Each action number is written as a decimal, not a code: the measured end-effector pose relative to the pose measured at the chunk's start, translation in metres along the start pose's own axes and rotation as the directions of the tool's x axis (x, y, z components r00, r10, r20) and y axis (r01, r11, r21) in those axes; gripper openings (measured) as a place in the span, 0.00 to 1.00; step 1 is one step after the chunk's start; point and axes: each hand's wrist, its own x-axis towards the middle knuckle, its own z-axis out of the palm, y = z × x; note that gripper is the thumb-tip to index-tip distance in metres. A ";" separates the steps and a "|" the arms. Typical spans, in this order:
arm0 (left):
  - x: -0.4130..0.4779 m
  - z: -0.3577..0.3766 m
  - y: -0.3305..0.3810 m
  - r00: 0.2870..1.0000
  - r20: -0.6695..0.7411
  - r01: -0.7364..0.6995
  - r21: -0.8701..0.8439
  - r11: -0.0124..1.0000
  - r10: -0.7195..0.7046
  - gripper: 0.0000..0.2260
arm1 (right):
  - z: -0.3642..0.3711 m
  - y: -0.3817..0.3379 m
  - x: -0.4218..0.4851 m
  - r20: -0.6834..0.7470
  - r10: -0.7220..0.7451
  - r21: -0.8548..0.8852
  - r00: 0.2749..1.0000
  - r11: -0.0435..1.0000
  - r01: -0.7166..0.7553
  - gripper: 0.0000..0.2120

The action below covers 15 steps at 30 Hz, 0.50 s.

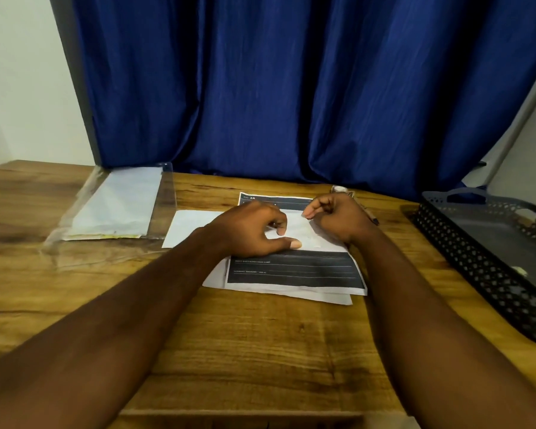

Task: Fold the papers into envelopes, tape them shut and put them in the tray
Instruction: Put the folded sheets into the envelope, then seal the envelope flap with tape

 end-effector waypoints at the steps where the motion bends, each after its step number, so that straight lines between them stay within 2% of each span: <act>1: 0.001 0.000 0.000 1.000 0.000 0.005 -0.003 1.000 -0.005 0.23 | 0.001 0.004 0.002 -0.051 0.000 0.002 0.999 1.000 0.000 0.14; 6: 0.005 0.005 -0.002 1.000 -0.024 0.010 0.017 1.000 -0.009 0.25 | -0.001 0.016 0.007 -0.291 0.082 0.028 0.953 0.997 -0.077 0.08; 10: 0.013 0.007 0.000 0.998 -0.065 0.000 0.095 0.996 0.006 0.25 | -0.009 0.028 0.022 -0.423 0.121 -0.111 0.898 0.977 -0.183 0.15; 13: 0.022 0.009 0.002 0.994 -0.106 -0.005 0.184 0.983 0.025 0.25 | -0.010 0.033 0.039 -0.398 0.154 -0.267 0.904 0.924 -0.274 0.27; 15: 0.026 0.011 0.005 0.991 -0.129 0.001 0.211 0.978 0.027 0.25 | -0.007 0.035 0.045 -0.334 0.196 -0.456 0.922 0.823 -0.340 0.32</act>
